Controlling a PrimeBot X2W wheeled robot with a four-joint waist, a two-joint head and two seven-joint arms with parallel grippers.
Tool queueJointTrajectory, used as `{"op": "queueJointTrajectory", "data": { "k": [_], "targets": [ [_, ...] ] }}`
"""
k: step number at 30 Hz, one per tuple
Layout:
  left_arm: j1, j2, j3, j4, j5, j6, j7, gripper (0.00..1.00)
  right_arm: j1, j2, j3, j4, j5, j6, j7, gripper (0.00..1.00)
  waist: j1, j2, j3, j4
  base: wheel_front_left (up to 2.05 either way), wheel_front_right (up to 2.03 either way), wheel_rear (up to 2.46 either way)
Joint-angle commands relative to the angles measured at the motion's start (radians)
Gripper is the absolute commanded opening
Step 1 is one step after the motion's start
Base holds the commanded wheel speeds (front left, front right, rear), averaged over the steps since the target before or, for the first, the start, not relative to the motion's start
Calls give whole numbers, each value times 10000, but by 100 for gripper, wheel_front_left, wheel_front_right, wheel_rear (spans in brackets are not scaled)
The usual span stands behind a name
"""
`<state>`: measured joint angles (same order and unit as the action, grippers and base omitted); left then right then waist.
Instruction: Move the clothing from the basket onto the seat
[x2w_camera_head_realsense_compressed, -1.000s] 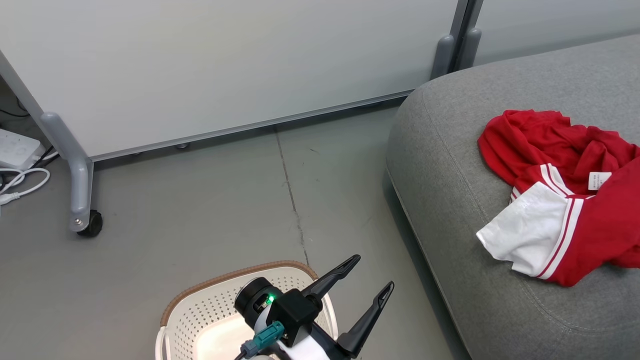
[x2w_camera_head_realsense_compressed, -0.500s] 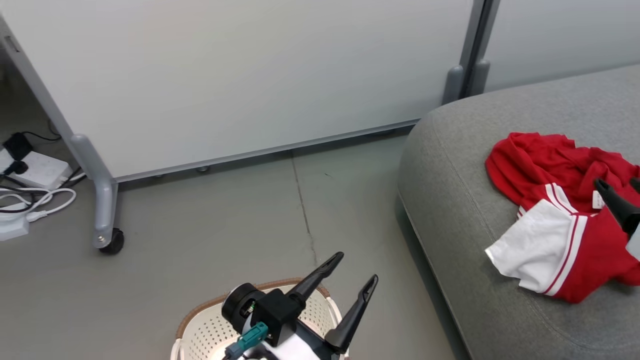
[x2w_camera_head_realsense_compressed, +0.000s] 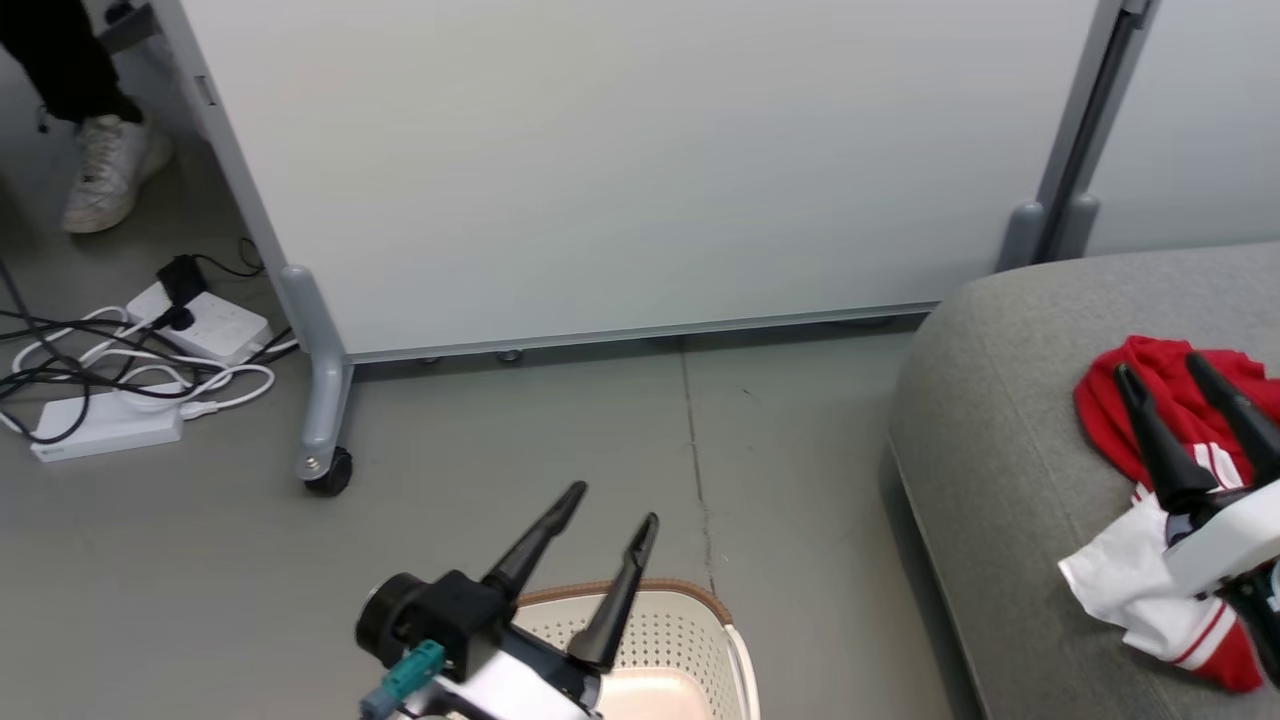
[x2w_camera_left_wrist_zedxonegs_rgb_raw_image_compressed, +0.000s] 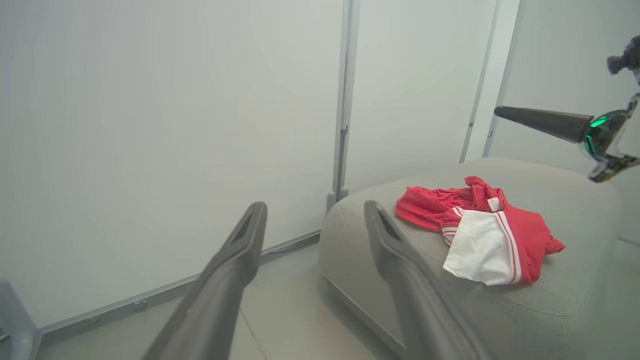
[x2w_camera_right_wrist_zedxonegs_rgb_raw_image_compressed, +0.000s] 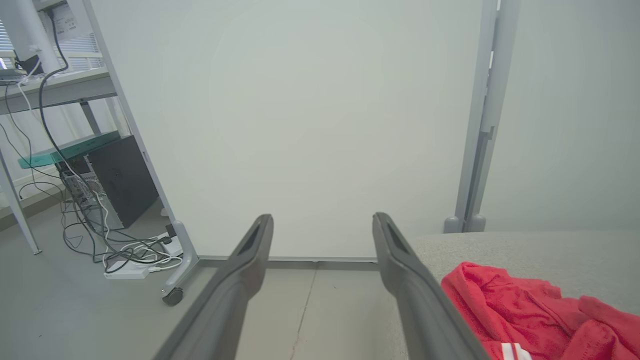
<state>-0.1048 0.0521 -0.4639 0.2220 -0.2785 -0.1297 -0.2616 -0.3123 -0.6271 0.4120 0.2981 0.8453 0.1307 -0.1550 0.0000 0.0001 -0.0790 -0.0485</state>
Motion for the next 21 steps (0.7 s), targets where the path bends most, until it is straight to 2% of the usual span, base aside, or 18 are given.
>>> {"op": "queueJointTrajectory", "data": {
  "k": [1,9,16,21],
  "targets": [
    [153,42,338,-76,129,-13,-37,100,255,200,11,-96,-305,2,-412,100,0,-1,-86,269,0,0,0],
    [586,-1,1795,-418,328,95,-37,100,979,1485,-451,57,-1987,2,-1097,100,0,-1,-162,810,0,0,0],
    [835,4,2312,-468,456,409,-37,100,1944,3112,-1893,-825,-3935,2,-1106,100,0,-1,-164,1153,0,0,0],
    [1033,1,2506,-320,515,540,-37,100,2641,3948,-2477,-1180,-4944,2,-1110,100,0,-1,-177,1315,0,0,0]
  ]
}}
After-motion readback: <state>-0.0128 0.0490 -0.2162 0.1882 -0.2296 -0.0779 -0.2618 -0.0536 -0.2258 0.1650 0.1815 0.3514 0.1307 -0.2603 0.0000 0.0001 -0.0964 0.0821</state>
